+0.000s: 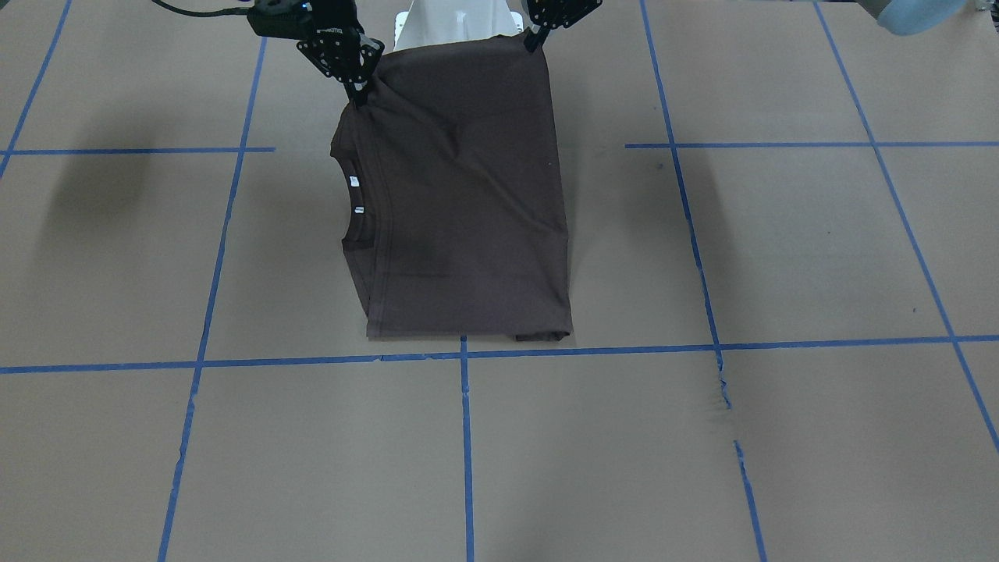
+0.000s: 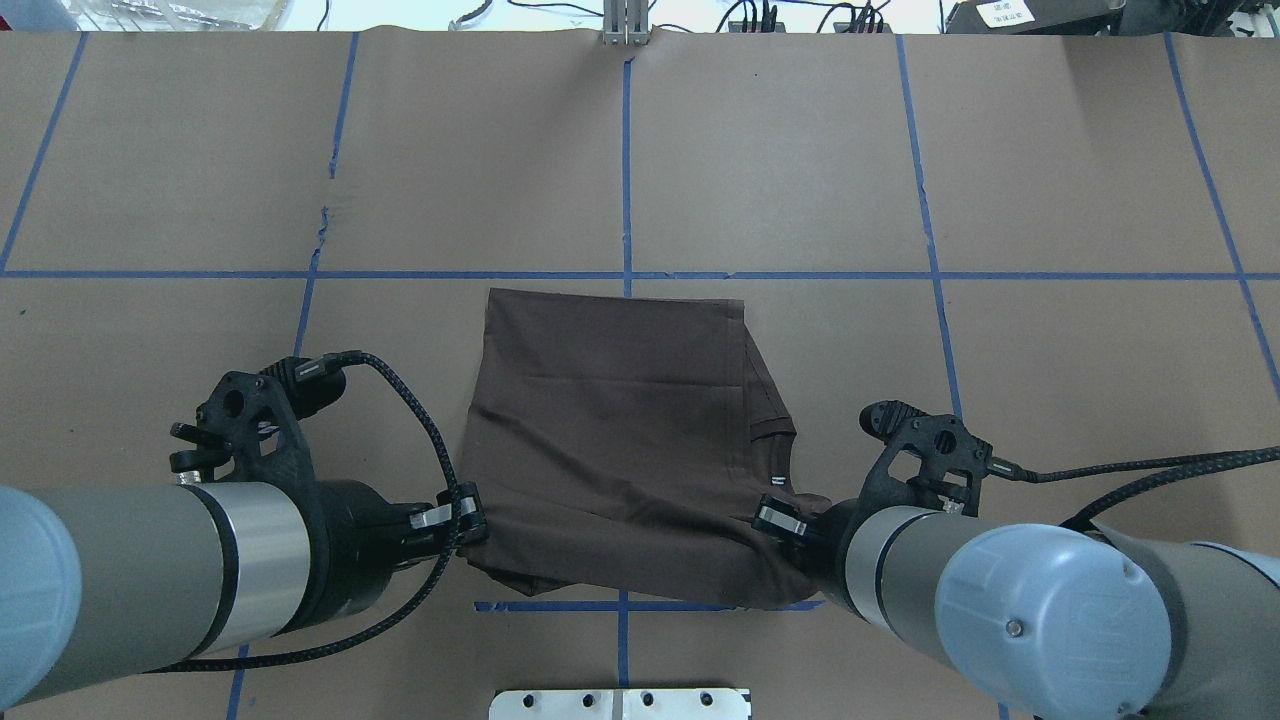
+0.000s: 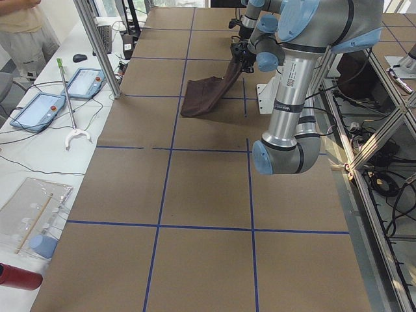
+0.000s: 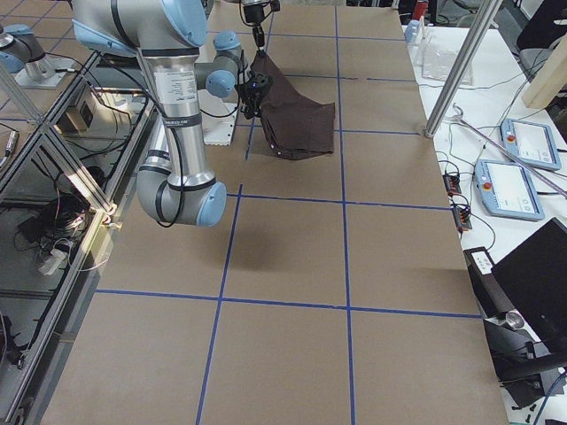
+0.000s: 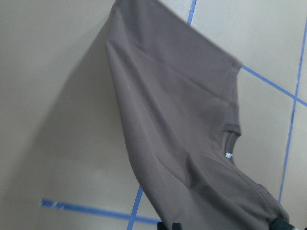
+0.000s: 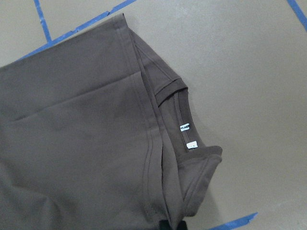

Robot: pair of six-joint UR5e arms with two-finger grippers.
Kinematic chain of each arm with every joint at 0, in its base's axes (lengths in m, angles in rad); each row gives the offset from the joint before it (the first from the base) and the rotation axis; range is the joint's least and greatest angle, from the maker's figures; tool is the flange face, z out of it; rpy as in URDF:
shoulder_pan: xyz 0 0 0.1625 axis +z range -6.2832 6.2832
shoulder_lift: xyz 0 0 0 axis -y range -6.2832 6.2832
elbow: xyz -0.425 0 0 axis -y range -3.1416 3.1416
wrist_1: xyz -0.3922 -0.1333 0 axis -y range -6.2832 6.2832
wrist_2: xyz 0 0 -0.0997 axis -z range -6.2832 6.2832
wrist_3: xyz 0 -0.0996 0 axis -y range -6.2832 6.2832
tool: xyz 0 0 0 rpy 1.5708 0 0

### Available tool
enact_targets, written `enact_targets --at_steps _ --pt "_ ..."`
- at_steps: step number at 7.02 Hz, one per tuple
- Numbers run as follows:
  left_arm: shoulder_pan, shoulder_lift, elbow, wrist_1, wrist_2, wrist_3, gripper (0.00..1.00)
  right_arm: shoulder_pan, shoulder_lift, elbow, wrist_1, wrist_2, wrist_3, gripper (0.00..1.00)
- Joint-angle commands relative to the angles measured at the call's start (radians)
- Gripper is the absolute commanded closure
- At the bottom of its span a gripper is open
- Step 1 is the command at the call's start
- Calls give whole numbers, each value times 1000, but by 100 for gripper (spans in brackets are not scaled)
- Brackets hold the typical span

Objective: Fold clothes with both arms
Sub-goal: 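Lift the near edge with both grippers and fold it away from the robot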

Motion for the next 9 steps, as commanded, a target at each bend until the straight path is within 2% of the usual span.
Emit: enact_targets --at_steps 1,2,4,7,9 --pt "-67 -53 116 15 -7 80 100 -4 30 -82 -7 -9 1 100" --pt "-110 -89 178 12 -7 116 100 27 71 -135 -7 -9 -1 100" --pt "-195 -112 222 8 -11 200 100 103 125 -195 -7 0 -7 100" --pt "-246 -114 440 -186 -8 209 100 198 254 -408 13 6 -33 100" --pt "-264 -115 584 -315 -7 237 100 235 262 -587 229 5 -54 100"
